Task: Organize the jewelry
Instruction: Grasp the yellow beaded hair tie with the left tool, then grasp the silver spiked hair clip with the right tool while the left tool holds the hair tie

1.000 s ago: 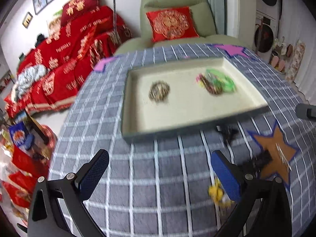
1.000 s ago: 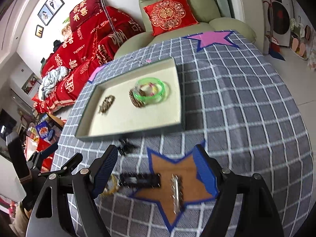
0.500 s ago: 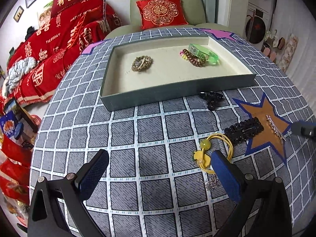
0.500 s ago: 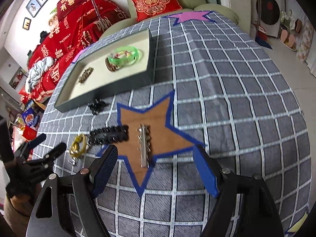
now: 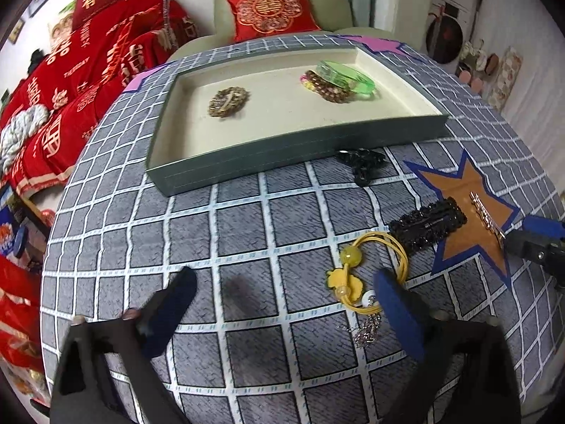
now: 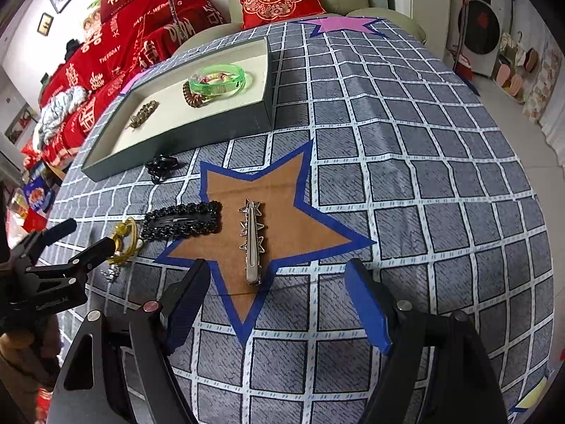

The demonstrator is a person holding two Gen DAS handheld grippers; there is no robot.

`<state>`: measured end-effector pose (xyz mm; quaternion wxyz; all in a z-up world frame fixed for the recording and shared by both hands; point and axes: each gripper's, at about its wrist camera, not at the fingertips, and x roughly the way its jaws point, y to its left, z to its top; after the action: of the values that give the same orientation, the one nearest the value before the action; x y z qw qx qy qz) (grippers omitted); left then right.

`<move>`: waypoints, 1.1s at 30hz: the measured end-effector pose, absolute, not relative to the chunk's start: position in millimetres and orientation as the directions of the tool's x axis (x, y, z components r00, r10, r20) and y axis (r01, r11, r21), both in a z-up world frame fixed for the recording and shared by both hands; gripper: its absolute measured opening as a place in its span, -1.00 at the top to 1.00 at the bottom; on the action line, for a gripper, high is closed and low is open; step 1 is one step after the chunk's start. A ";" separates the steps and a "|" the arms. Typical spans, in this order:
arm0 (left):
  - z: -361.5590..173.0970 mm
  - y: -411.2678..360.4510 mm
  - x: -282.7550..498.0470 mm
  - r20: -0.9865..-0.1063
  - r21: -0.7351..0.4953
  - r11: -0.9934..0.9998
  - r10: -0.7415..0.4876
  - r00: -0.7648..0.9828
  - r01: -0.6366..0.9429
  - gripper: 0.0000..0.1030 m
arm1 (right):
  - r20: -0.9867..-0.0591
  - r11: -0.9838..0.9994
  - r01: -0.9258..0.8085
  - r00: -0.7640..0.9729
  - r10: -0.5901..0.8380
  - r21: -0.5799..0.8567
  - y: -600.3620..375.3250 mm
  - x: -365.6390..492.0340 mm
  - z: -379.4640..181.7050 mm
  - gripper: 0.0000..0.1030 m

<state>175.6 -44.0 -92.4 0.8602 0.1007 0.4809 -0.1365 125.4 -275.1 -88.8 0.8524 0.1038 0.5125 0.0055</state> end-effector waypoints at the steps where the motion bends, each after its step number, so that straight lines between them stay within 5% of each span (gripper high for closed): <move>1: -94.1 -46.6 176.8 -0.861 0.045 0.939 -0.136 0.491 0.341 -0.89 | -0.874 0.980 0.095 0.473 0.110 0.175 -273.7 126.3 -89.5 -0.57; 11: -96.5 -58.0 175.5 -0.870 0.052 0.922 -0.147 0.470 0.384 -0.75 | -0.887 0.997 0.059 0.462 0.022 0.055 -255.6 134.2 -97.5 -0.56; 15: -94.3 -61.1 174.3 -0.877 0.021 0.914 -0.177 0.446 0.405 -0.47 | -0.884 0.999 0.020 0.466 -0.035 -0.029 -242.5 134.4 -99.6 -0.47; 22: -92.5 -68.3 169.8 -0.879 0.016 0.900 -0.195 0.435 0.436 -0.17 | -0.883 1.000 -0.006 0.469 -0.020 -0.026 -235.6 133.3 -97.5 -0.20; 24: -92.1 -69.5 168.8 -0.881 -0.007 0.892 -0.220 0.420 0.452 0.11 | -0.884 1.000 -0.013 0.467 -0.015 -0.024 -233.1 133.6 -97.1 -0.11; 26: -91.6 -72.4 167.0 -0.881 -0.006 0.887 -0.224 0.418 0.462 0.18 | -0.885 1.000 -0.021 0.466 -0.011 -0.024 -230.8 133.2 -96.4 -0.02; 33: -90.1 -75.1 160.6 -0.875 0.002 0.882 -0.226 0.427 0.471 0.59 | -0.886 0.999 -0.031 0.463 -0.008 -0.025 -225.2 132.2 -94.8 0.49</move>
<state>160.6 -75.1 -90.1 0.8356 0.1241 0.4928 -0.2086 132.2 -225.2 -94.8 0.8551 -0.0185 0.5180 0.0066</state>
